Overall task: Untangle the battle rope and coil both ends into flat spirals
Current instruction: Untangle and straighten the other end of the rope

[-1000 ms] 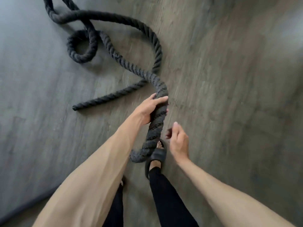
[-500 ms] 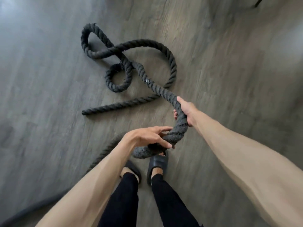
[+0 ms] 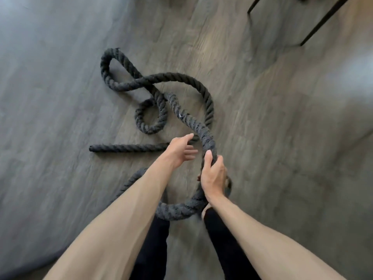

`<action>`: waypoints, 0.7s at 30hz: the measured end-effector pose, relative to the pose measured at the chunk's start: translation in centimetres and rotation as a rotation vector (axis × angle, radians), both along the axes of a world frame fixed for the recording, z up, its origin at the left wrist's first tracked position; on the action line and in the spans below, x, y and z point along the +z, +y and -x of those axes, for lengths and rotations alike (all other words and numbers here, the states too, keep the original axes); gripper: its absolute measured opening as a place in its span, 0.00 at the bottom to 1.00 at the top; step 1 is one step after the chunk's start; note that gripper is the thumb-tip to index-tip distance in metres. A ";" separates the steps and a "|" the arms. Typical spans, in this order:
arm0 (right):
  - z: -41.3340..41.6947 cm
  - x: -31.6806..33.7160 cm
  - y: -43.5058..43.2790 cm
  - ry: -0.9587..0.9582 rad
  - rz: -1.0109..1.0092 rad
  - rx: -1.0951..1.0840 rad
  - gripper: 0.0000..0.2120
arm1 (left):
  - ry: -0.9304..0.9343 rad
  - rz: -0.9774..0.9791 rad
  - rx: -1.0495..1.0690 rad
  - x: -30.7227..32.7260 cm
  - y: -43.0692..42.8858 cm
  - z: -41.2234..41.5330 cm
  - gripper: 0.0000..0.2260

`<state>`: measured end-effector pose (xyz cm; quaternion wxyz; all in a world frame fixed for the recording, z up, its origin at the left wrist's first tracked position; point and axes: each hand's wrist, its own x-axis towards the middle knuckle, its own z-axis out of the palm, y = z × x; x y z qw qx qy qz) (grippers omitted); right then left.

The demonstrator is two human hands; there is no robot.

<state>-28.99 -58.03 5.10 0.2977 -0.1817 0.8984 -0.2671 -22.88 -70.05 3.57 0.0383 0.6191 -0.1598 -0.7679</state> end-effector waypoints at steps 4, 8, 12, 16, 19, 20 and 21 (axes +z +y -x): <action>1.4 -0.5 0.6 -0.095 0.028 0.119 0.17 | -0.009 -0.038 0.038 -1.0 -1.6 3.8 0.18; 6.9 -2.8 0.1 -0.284 -0.086 0.228 0.25 | -0.098 -0.032 0.003 -3.0 -1.5 7.4 0.14; 15.8 -6.8 -4.6 -0.622 -0.270 -0.135 0.32 | -0.064 -0.018 0.079 -2.9 -2.2 11.3 0.26; 23.9 -7.6 -10.4 -0.849 -0.333 -0.171 0.27 | 0.185 -0.010 0.021 -0.5 -3.2 13.7 0.20; 26.9 -8.0 -15.5 -0.993 -0.328 -0.141 0.34 | 0.291 0.023 -0.216 0.7 -3.2 15.6 0.20; 27.5 -8.0 -17.2 -1.074 -0.333 -0.146 0.37 | 0.292 0.034 -0.289 0.9 -2.9 16.2 0.23; 28.1 -7.9 -18.7 -1.129 -0.334 -0.138 0.39 | 0.292 0.043 -0.349 0.9 -2.8 16.6 0.26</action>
